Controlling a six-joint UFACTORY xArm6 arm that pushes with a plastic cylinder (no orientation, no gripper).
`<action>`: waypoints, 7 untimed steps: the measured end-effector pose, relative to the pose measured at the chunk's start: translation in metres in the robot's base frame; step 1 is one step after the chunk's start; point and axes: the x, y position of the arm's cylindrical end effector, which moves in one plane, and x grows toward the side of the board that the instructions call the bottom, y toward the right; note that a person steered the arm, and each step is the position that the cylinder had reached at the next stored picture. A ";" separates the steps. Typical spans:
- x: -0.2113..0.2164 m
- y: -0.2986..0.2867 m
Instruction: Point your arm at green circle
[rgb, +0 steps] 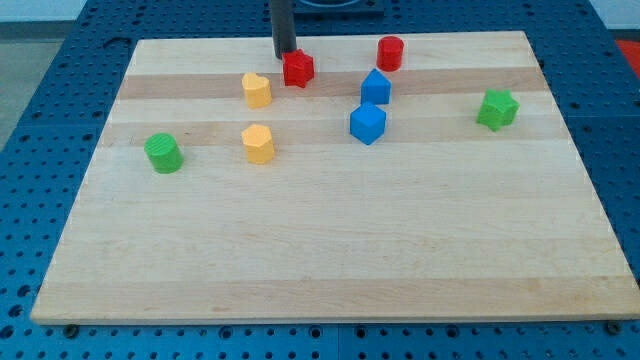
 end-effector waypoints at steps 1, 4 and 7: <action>-0.012 0.000; 0.014 -0.106; 0.018 -0.134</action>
